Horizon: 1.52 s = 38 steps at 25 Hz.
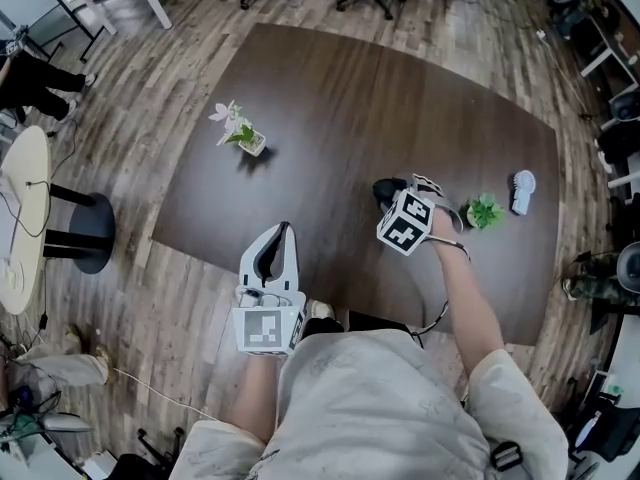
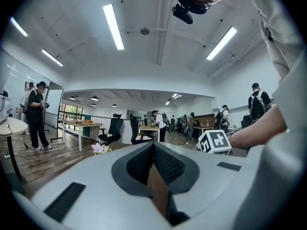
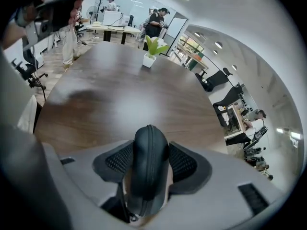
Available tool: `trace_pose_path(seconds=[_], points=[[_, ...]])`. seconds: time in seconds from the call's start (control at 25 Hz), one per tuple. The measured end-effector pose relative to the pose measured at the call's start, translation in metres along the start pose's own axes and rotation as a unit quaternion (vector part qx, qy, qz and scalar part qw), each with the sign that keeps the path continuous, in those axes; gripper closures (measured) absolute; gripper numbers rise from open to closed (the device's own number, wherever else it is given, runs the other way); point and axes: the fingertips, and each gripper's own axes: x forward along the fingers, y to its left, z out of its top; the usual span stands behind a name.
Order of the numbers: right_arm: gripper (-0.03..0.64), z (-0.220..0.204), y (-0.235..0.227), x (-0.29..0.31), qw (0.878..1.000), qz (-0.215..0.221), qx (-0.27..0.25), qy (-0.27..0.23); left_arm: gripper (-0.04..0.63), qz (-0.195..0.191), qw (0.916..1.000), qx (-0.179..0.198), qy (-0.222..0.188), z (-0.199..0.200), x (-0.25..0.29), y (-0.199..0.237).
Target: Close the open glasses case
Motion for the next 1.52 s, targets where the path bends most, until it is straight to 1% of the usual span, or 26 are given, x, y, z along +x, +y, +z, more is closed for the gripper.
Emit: trace_pose_path(seconds=[0.08, 0.2, 0.48, 0.64, 0.76, 0.96, 1.12, 1.24, 1.32, 1.44, 1.52], points=[[0.385, -0.002, 0.004, 0.007, 1.0, -0.003, -0.005, 0.004, 0.594, 0.003, 1.0, 0.001, 0.001, 0.001, -0.001, 0.002], [0.383, -0.002, 0.004, 0.011, 1.0, -0.018, -0.004, 0.0, 0.594, 0.004, 1.0, 0.0, 0.001, 0.0, 0.0, 0.003], [0.377, -0.002, 0.005, 0.012, 1.0, -0.017, -0.004, 0.004, 0.594, -0.003, 1.0, -0.001, 0.001, 0.001, 0.003, -0.002], [0.367, -0.001, 0.005, 0.01, 1.0, -0.028, 0.0, -0.003, 0.594, -0.008, 1.0, 0.002, 0.0, 0.005, 0.004, -0.003], [0.333, 0.0, 0.011, 0.008, 0.999, -0.018, 0.022, -0.018, 0.594, -0.012, 0.9999, 0.004, 0.0, 0.005, 0.005, -0.004], [0.308, 0.0, 0.019, -0.009, 0.994, -0.009, 0.086, -0.06, 0.594, -0.027, 0.9996, 0.01, 0.003, 0.007, 0.008, -0.01], [0.307, 0.0, 0.017, -0.036, 0.979, 0.001, 0.164, -0.117, 0.594, -0.041, 0.9991, 0.012, 0.004, 0.006, 0.013, -0.018], [0.308, -0.004, 0.012, -0.053, 0.966, -0.002, 0.207, -0.152, 0.594, -0.048, 0.9988, 0.006, 0.004, 0.007, 0.023, -0.02], [0.313, -0.008, 0.005, -0.066, 0.953, -0.014, 0.244, -0.179, 0.594, -0.049, 0.9988, -0.001, 0.005, 0.009, 0.031, -0.02], [0.318, -0.021, -0.002, -0.094, 0.926, -0.036, 0.302, -0.222, 0.594, -0.054, 0.9985, -0.002, 0.01, 0.011, 0.036, -0.025], [0.318, -0.034, -0.004, -0.116, 0.91, -0.051, 0.331, -0.243, 0.594, -0.058, 0.9982, -0.003, 0.014, 0.012, 0.036, -0.031]])
